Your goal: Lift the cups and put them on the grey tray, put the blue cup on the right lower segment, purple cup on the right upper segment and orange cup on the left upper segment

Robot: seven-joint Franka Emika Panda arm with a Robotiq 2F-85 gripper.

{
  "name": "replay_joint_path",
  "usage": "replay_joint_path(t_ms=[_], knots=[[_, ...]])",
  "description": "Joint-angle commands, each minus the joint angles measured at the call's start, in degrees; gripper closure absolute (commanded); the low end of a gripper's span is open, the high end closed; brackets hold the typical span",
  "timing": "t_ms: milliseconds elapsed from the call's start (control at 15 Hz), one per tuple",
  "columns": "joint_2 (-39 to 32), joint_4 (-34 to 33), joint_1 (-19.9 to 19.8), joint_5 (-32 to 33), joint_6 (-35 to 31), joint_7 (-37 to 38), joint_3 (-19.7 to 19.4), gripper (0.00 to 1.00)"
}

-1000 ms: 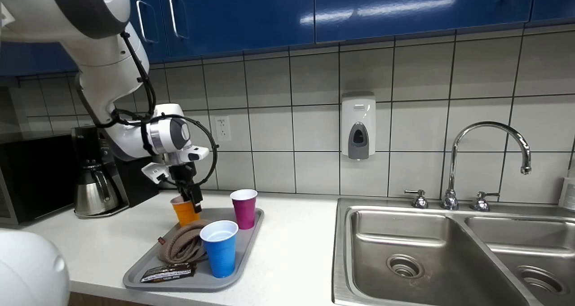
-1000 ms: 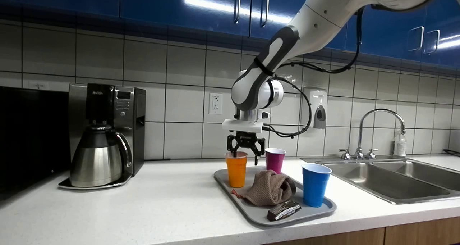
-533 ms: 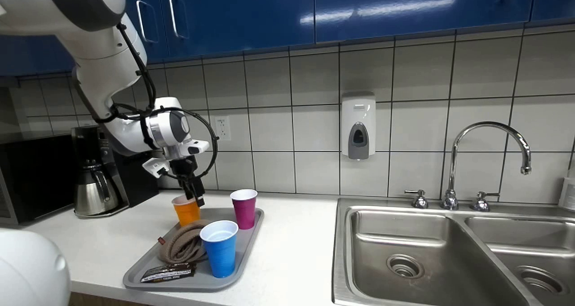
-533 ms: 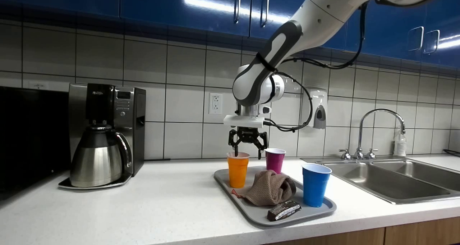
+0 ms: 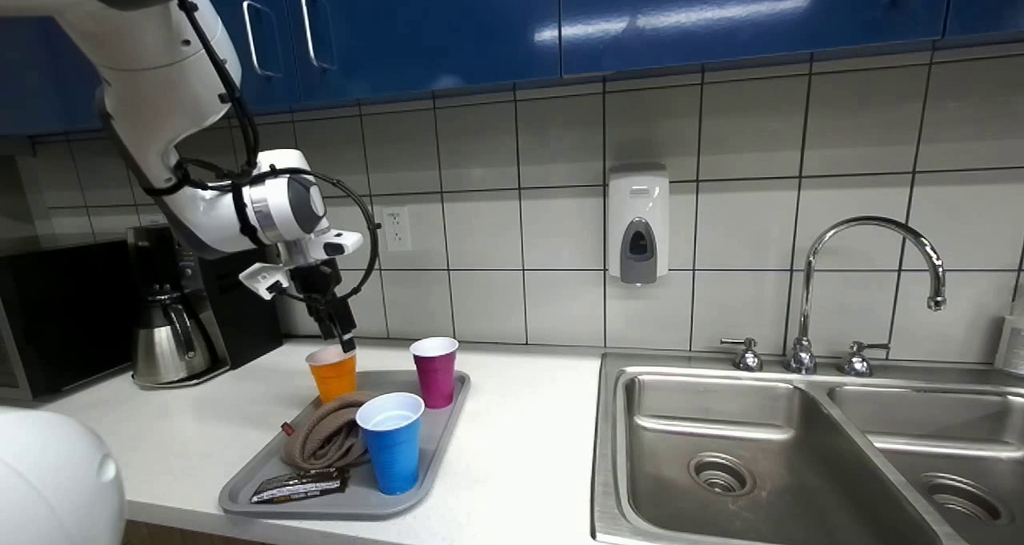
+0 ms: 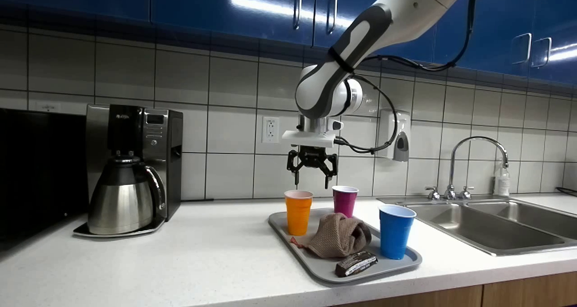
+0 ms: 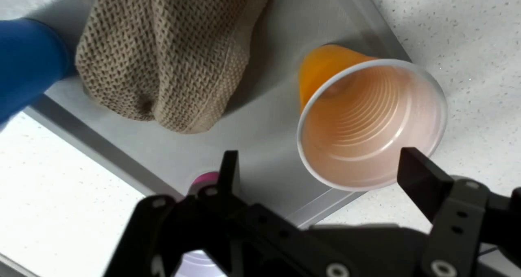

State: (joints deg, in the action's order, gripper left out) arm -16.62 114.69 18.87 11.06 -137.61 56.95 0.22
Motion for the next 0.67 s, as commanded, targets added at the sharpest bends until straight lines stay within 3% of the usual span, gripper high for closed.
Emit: replay_joint_path(t_ms=[0, 333, 600], knots=[[4.89, 4.53, -0.84, 1.98, 0.3, -0.24, 1.44, 0.0], [8.89, 8.18, -1.84, 2.78, 0.26, -3.48, 2.76, 0.0], [12.92, 11.92, -3.42, 1.01, 0.97, -12.27, 4.02, 0.0]])
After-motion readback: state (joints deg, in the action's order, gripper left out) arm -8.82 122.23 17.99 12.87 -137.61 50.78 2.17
